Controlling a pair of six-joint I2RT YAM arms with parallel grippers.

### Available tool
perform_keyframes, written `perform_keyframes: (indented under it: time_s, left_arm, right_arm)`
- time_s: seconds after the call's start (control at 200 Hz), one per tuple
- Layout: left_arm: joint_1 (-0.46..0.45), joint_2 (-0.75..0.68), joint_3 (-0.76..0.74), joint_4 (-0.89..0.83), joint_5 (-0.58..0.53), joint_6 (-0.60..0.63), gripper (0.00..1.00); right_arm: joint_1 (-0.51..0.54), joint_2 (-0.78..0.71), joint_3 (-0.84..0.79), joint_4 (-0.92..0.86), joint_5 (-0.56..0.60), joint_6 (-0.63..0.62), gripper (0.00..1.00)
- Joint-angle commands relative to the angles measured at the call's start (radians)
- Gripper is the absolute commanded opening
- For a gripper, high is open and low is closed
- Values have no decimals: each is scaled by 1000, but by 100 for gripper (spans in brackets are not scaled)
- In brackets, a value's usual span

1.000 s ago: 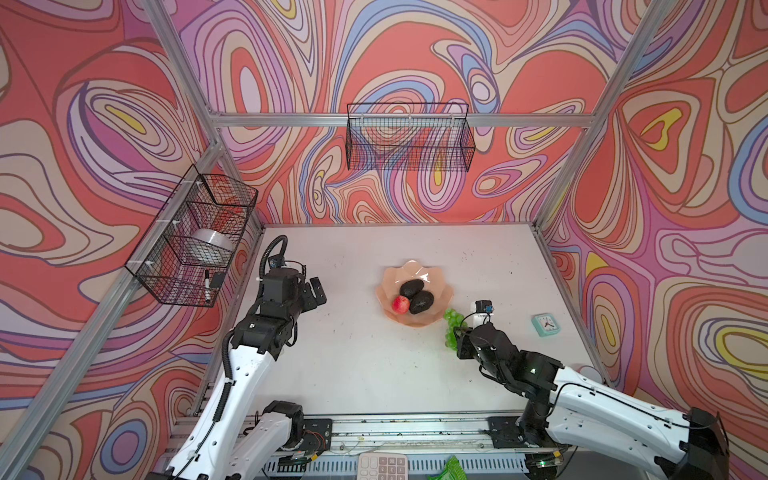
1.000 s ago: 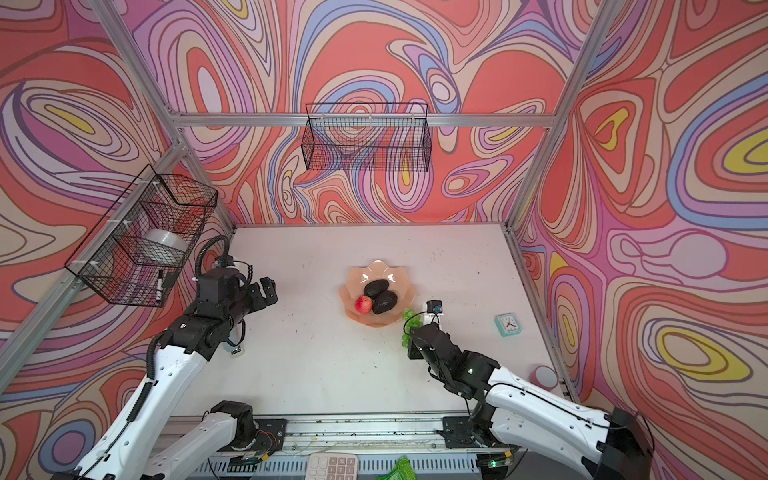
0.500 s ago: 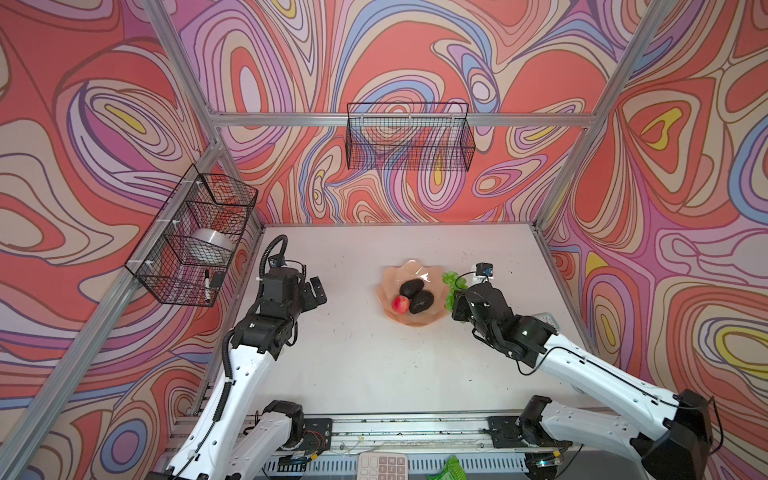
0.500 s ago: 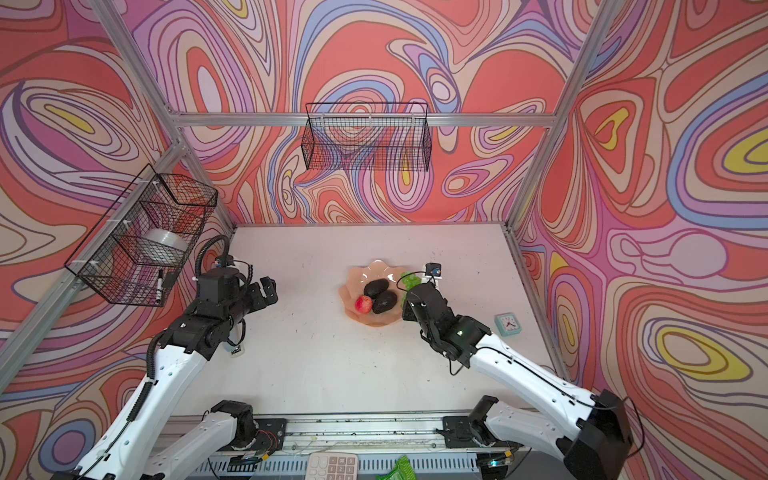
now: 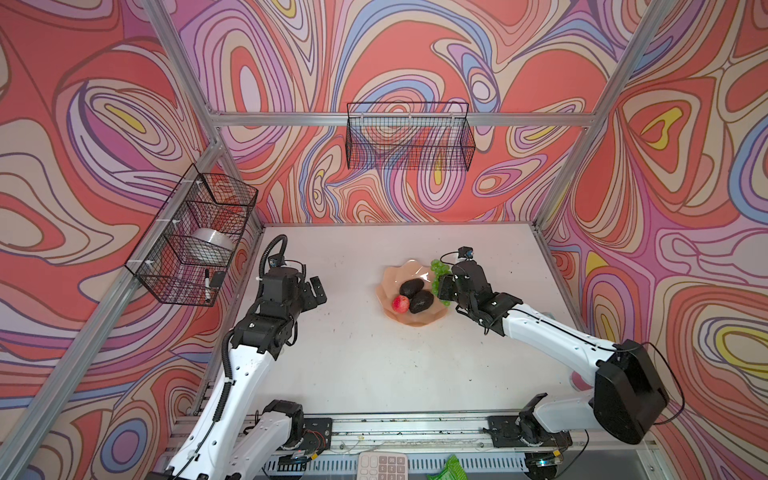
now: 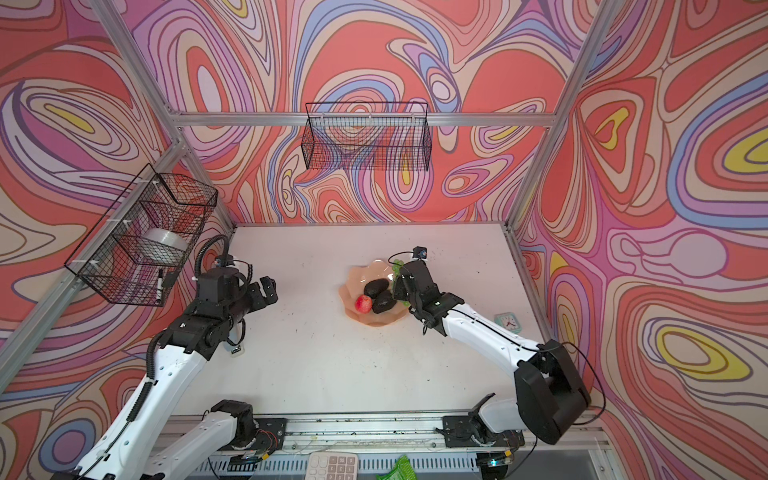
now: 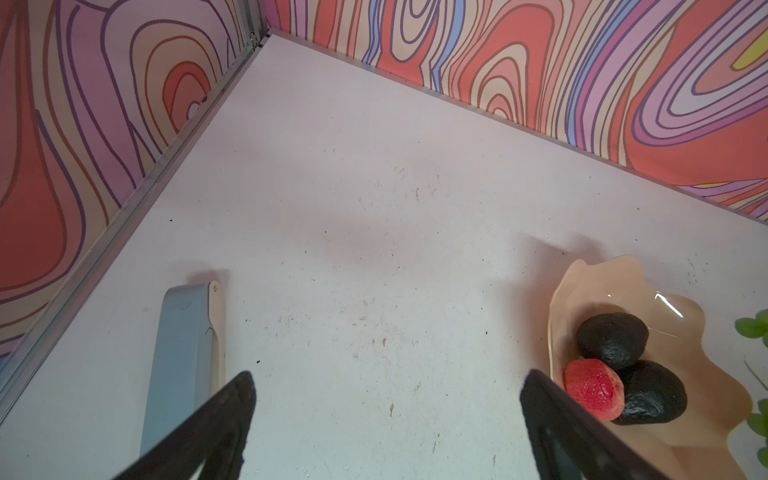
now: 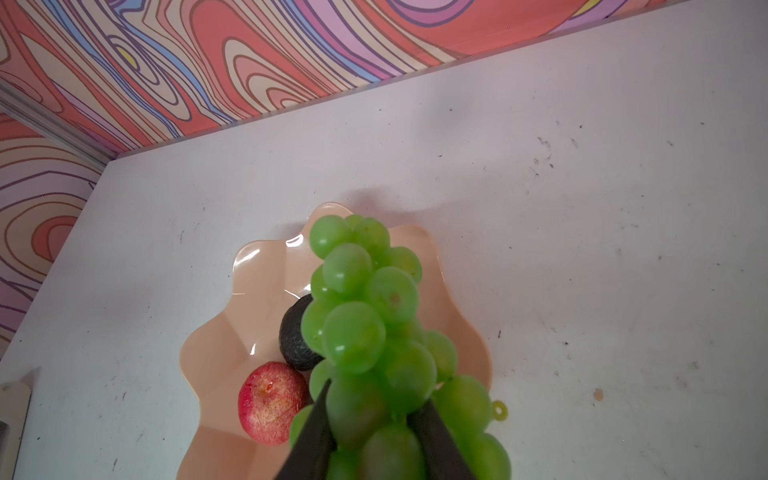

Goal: Place and organize the fake fruits in the fruit bowl
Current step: 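Lower the grapes onto the avocados and open the right gripper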

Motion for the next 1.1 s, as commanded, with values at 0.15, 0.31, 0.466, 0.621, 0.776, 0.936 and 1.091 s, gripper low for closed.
perform_keyframes:
  time_s: [0.15, 0.31, 0.466, 0.621, 0.776, 0.936, 1.091]
  left_arm:
    - [7, -13, -12, -2, -6, -7, 100]
    - [7, -11, -11, -3, -6, -7, 100]
    - [7, -15, -11, -5, -9, -6, 100]
    - [7, -15, -11, -4, -10, -7, 100]
    - [7, -20, -11, -4, -15, -7, 100]
    - [7, -21, -12, -3, -17, -7, 100]
    - [7, -23, -14, 3, -28, -10, 100]
  right_arm:
    - [-29, 94, 3, 89, -57, 4, 27]
    - [-38, 131, -10, 101, -58, 24, 29]
    - [-41, 151, -19, 109, -65, 32, 34]
    - [-43, 160, -18, 112, -71, 29, 48]
    - [-42, 149, -12, 115, -73, 17, 63]
    - [-42, 132, 33, 90, -67, -23, 79]
    - [-50, 100, 81, 53, -24, -77, 92]
